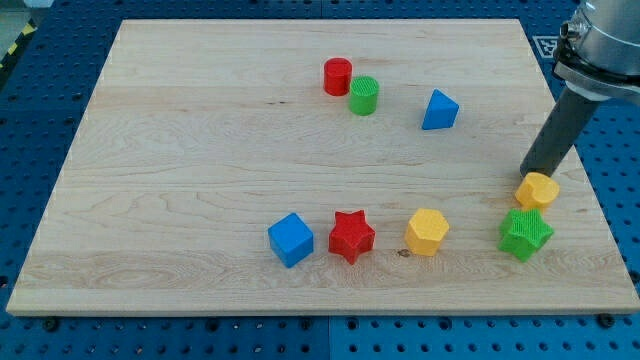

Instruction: Slide yellow heart to down a bit

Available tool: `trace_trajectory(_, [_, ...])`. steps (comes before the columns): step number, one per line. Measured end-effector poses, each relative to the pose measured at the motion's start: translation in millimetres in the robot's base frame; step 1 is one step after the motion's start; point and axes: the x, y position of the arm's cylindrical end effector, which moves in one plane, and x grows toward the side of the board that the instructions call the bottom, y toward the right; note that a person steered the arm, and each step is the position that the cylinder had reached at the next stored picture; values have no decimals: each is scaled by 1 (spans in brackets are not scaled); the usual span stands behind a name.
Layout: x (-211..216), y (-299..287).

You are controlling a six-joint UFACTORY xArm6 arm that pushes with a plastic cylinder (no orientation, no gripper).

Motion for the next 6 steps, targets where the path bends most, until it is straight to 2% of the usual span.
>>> trace_trajectory(2, [0,-48])
trace_trajectory(6, [13,-37])
